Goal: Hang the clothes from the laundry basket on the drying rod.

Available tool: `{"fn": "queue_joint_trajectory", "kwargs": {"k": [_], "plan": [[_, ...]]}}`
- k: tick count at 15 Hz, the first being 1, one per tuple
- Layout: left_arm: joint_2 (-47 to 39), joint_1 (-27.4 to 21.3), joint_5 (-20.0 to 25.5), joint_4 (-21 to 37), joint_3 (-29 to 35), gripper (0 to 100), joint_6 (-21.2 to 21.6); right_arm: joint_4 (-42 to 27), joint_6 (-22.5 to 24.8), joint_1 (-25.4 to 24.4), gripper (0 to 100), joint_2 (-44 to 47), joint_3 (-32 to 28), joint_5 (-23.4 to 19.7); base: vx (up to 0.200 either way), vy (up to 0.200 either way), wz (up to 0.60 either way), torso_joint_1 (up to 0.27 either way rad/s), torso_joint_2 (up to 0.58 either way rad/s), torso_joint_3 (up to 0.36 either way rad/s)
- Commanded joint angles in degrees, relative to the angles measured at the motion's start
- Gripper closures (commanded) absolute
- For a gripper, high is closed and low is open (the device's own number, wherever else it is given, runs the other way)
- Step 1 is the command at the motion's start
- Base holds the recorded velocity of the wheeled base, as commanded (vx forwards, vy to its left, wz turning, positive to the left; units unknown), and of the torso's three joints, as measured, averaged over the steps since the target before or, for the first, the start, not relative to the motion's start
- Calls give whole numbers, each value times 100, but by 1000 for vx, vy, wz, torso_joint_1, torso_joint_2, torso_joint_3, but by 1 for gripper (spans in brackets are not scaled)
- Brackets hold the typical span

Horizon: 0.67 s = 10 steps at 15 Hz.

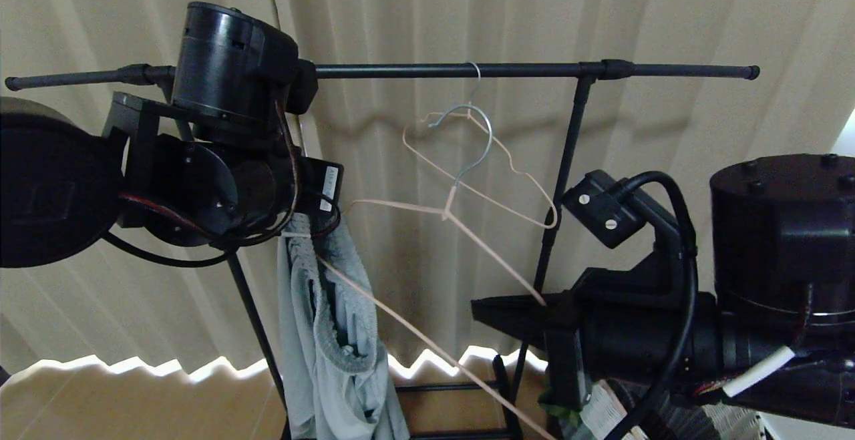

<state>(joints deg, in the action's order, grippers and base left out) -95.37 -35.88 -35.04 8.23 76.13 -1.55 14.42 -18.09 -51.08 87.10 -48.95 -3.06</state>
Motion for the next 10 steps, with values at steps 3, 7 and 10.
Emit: {"fn": "queue_joint_trajectory", "kwargs": {"k": [3, 7, 10], "plan": [[80, 2, -3, 3, -46, 100, -3, 43, -177, -104, 100, 501, -133, 438, 0, 0, 0, 0, 0, 0], [317, -253, -3, 285, -46, 100, -47, 122, -256, -104, 100, 703, -370, 526, 0, 0, 0, 0, 0, 0], [537, -666, 6, 452, -98, 100, -82, 623, -230, -69, 100, 896, -388, 534, 0, 0, 0, 0, 0, 0]]}}
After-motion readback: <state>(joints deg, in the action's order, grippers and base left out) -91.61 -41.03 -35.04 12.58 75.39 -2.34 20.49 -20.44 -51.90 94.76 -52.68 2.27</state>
